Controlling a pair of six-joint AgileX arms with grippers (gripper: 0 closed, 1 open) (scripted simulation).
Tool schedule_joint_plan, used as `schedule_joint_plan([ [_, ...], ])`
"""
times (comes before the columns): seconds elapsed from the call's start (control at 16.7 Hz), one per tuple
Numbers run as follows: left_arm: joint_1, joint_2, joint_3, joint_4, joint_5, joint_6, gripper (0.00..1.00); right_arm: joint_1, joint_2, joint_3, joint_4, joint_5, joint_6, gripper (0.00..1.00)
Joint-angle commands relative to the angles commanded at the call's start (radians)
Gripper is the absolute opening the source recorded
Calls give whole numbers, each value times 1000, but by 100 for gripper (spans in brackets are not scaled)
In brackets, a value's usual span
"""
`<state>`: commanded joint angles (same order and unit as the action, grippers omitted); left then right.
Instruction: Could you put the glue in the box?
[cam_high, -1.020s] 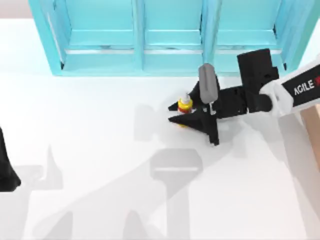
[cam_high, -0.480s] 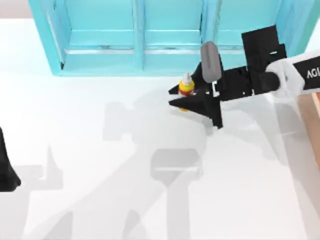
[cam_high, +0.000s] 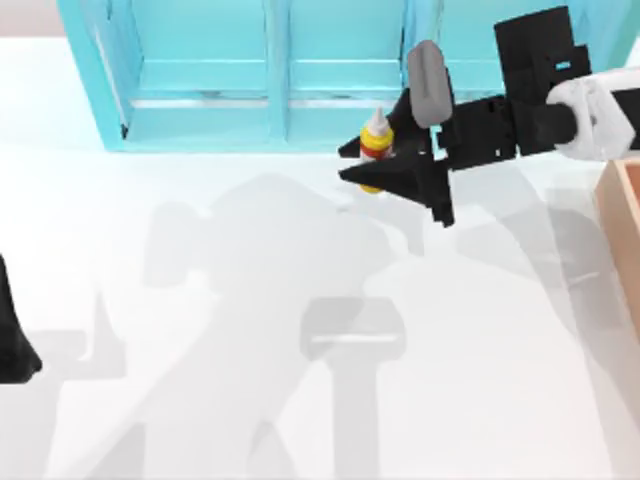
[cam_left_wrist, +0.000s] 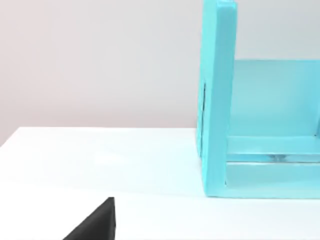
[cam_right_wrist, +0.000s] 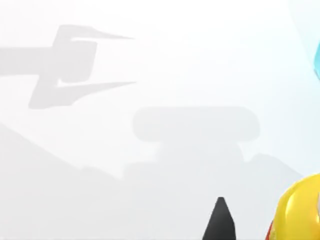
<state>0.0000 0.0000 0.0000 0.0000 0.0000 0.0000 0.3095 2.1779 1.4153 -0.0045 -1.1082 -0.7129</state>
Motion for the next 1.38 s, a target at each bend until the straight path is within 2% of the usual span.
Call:
schedule_joint_plan([
  [0.24, 0, 0, 0, 0, 0, 0, 100, -33, -13, -6, -30, 2, -32, 0],
  [0.42, 0, 0, 0, 0, 0, 0, 100, -151, -66, -26, -154, 8, -156, 0],
  [0.6, 0, 0, 0, 0, 0, 0, 100, -341, -138, -58, -351, 8, -350, 0],
  [1.14, 0, 0, 0, 0, 0, 0, 100, -1042, -282, -225, -989, -62, -1038, 0],
  [1.38, 0, 0, 0, 0, 0, 0, 100, -1227, -288, -304, -1146, -104, -1269, 0],
])
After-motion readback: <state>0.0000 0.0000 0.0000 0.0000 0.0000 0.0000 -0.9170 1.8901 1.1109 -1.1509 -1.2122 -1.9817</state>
